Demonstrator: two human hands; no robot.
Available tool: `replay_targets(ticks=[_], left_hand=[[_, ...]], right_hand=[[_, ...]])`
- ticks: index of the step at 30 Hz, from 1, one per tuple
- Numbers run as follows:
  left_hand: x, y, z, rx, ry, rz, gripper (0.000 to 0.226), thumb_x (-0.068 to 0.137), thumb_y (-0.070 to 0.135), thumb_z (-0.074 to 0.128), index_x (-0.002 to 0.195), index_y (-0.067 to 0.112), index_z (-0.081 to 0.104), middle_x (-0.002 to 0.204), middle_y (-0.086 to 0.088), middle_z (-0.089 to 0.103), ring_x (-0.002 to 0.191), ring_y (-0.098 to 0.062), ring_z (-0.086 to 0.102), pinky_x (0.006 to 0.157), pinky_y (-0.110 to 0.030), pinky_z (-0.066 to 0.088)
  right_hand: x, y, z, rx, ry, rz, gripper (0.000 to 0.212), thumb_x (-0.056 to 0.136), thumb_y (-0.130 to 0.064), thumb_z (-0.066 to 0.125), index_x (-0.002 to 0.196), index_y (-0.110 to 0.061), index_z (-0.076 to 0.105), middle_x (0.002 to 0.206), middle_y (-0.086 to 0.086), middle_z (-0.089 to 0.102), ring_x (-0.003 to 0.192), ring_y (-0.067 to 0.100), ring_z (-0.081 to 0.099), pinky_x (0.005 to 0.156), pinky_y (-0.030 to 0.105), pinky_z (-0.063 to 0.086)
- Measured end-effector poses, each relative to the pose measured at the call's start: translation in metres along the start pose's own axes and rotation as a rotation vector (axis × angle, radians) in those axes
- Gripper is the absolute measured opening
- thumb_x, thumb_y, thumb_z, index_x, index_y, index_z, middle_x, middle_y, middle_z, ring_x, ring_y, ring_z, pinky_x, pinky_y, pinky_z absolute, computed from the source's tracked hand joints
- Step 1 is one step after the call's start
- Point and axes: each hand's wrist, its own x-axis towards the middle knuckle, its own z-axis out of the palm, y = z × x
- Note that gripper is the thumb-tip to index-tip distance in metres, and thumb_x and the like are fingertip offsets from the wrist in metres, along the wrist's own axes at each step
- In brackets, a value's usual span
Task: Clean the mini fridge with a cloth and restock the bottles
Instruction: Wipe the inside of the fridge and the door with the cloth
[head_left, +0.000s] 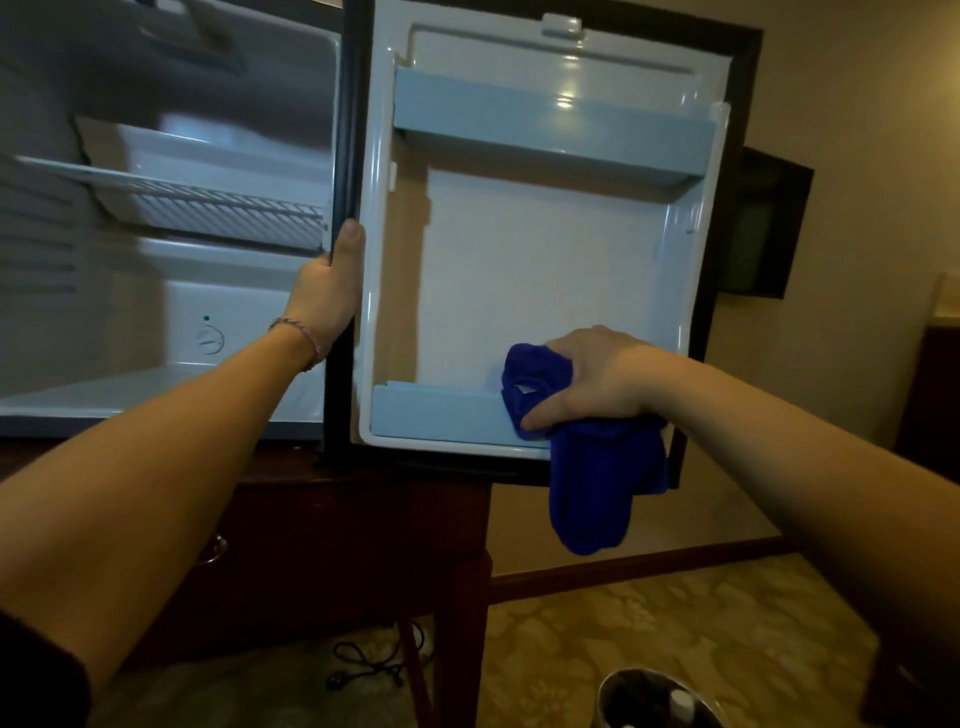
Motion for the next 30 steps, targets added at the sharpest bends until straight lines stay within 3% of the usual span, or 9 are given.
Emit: replay_targets(ticks=[2, 5, 10, 15, 19, 24, 30], left_hand=[[0.001, -0.002, -0.001, -0.026, -0.007, -0.01, 0.096, 0.084, 0.084, 0.025, 0.101, -0.002, 0.067, 0.085, -0.017, 0.064, 0.078, -0.024, 0.058, 0.077, -0.037, 0.048], [-0.003, 0.001, 0.0, -0.047, 0.006, -0.012, 0.085, 0.09, 0.078, 0.027, 0.094, 0.004, 0.067, 0.082, -0.011, 0.062, 0.076, -0.02, 0.056, 0.075, -0.035, 0.045], [-0.007, 0.008, 0.001, -0.003, 0.022, -0.006, 0.068, 0.095, 0.071, 0.027, 0.079, 0.013, 0.059, 0.069, -0.004, 0.052, 0.063, -0.014, 0.047, 0.061, -0.03, 0.037], [-0.005, 0.008, 0.001, -0.008, 0.015, 0.014, 0.066, 0.094, 0.072, 0.029, 0.074, 0.014, 0.053, 0.064, -0.001, 0.046, 0.06, -0.013, 0.044, 0.059, -0.028, 0.036], [-0.006, 0.009, 0.0, -0.001, 0.001, 0.005, 0.067, 0.094, 0.071, 0.029, 0.08, 0.011, 0.055, 0.066, -0.002, 0.047, 0.06, -0.013, 0.044, 0.058, -0.028, 0.037], [-0.005, 0.006, -0.001, 0.0, -0.015, 0.002, 0.064, 0.094, 0.072, 0.03, 0.07, 0.016, 0.048, 0.062, -0.002, 0.044, 0.057, -0.015, 0.042, 0.057, -0.028, 0.035], [-0.008, 0.008, -0.001, -0.024, -0.008, -0.003, 0.063, 0.094, 0.071, 0.031, 0.074, 0.015, 0.049, 0.065, -0.002, 0.045, 0.061, -0.014, 0.043, 0.059, -0.029, 0.037]], right_hand=[[0.001, -0.003, 0.003, -0.053, 0.038, -0.015, 0.045, 0.07, -0.066, 0.077, 0.093, -0.032, 0.059, 0.087, -0.008, 0.066, 0.079, 0.017, 0.063, 0.075, 0.037, 0.056], [0.006, -0.017, 0.009, -0.102, 0.087, -0.076, 0.047, 0.071, -0.071, 0.073, 0.09, -0.03, 0.06, 0.085, -0.009, 0.064, 0.077, 0.016, 0.061, 0.073, 0.038, 0.054], [0.024, -0.057, 0.018, -0.114, 0.134, -0.179, 0.045, 0.075, -0.071, 0.069, 0.083, -0.028, 0.055, 0.083, -0.01, 0.059, 0.076, 0.016, 0.057, 0.068, 0.035, 0.045], [0.038, -0.083, 0.025, -0.099, 0.169, -0.221, 0.041, 0.076, -0.073, 0.066, 0.077, -0.036, 0.048, 0.086, -0.012, 0.057, 0.078, 0.016, 0.056, 0.067, 0.034, 0.042], [0.032, -0.07, 0.019, -0.029, 0.09, -0.157, 0.039, 0.074, -0.072, 0.069, 0.082, -0.037, 0.053, 0.087, -0.013, 0.06, 0.08, 0.014, 0.059, 0.075, 0.038, 0.052], [0.015, -0.027, 0.01, -0.036, 0.071, -0.057, 0.044, 0.071, -0.073, 0.071, 0.092, -0.037, 0.058, 0.092, -0.011, 0.064, 0.082, 0.015, 0.062, 0.082, 0.041, 0.055], [0.003, 0.007, 0.006, -0.007, 0.063, 0.026, 0.053, 0.066, -0.073, 0.075, 0.102, -0.039, 0.056, 0.095, -0.01, 0.066, 0.083, 0.014, 0.064, 0.079, 0.04, 0.058]])
